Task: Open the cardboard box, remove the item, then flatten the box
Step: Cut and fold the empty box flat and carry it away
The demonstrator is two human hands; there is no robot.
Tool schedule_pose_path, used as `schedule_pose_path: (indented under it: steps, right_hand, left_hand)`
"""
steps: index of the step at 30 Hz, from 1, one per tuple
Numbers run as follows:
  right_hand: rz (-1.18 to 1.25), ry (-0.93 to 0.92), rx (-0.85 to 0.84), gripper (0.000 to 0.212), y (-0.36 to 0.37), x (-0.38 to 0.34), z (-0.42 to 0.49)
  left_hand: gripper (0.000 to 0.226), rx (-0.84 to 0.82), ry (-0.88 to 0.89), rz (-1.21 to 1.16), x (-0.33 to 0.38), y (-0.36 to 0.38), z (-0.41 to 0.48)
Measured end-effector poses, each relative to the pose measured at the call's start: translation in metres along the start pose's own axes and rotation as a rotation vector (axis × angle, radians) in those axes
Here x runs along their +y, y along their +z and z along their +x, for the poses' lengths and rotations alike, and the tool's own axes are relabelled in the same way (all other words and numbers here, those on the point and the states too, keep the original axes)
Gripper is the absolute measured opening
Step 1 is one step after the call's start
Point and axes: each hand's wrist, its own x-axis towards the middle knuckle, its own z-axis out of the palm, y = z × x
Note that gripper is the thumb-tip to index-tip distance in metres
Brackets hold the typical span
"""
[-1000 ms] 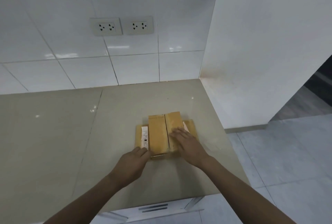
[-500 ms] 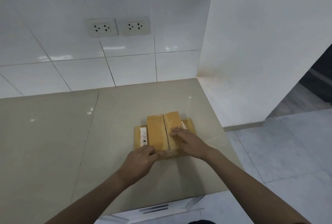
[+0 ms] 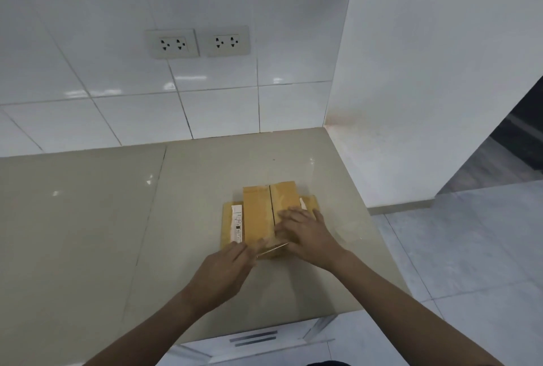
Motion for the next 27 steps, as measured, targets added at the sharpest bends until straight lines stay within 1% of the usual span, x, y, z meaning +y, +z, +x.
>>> schedule_pose_path:
  steps: [1,3,4,6,9,11,13,15,18,20,22,23,24,26,27]
  right_hand:
    - [0.033,-0.016,0.048,0.029,0.002,-0.001,-0.001]
    - [0.111,-0.046,0.106,0.026,0.004,-0.005,-0.003]
    - [0.139,-0.063,0.125,0.026,0.004,-0.006,-0.004]
    - [0.222,-0.067,0.177,0.023,0.004,-0.010,-0.004]
    - [0.436,0.055,0.215,0.023,-0.003,-0.016,-0.005]
    - [0.537,0.159,0.219,0.022,-0.009,-0.019,-0.003]
    - [0.625,0.248,0.257,0.016,-0.015,-0.020,-0.001]
    - [0.700,0.315,0.316,0.015,-0.022,-0.020,0.001]
    - [0.747,0.364,0.360,0.016,-0.029,-0.021,0.004]
    - [0.793,0.399,0.415,0.017,-0.033,-0.021,0.007]
    - [0.862,0.444,0.501,0.017,-0.040,-0.020,0.008]
    - [0.900,0.458,0.546,0.017,-0.044,-0.018,0.008]
    - [0.930,0.469,0.580,0.018,-0.048,-0.016,0.007]
    - [0.971,0.486,0.616,0.020,-0.054,-0.010,0.006]
    - [0.984,0.495,0.628,0.020,-0.055,-0.006,0.006]
  left_hand:
    - [0.050,-0.026,0.046,0.021,0.000,0.005,-0.012]
    - [0.055,-0.080,0.139,0.043,-0.003,0.016,-0.037]
    - [0.053,-0.101,0.169,0.050,-0.006,0.020,-0.049]
    - [0.041,-0.139,0.188,0.075,-0.014,0.025,-0.064]
    - [0.049,-0.148,0.197,0.138,-0.020,0.029,-0.063]
    - [0.040,-0.156,0.209,0.156,-0.018,0.032,-0.059]
    - [0.030,-0.137,0.191,0.131,-0.013,0.033,-0.053]
    - [0.033,-0.086,0.115,0.106,-0.002,0.031,-0.038]
    - [0.044,-0.066,-0.099,0.095,0.017,0.030,0.012]
    - [0.055,-0.132,-0.311,0.057,0.027,0.033,0.054]
    - [0.072,-0.278,-0.553,-0.059,0.032,0.040,0.088]
    - [0.078,-0.329,-0.635,-0.090,0.032,0.046,0.099]
    - [0.082,-0.365,-0.677,-0.092,0.032,0.051,0.106]
    - [0.085,-0.407,-0.689,-0.036,0.033,0.060,0.110]
    - [0.085,-0.403,-0.687,-0.005,0.034,0.063,0.110]
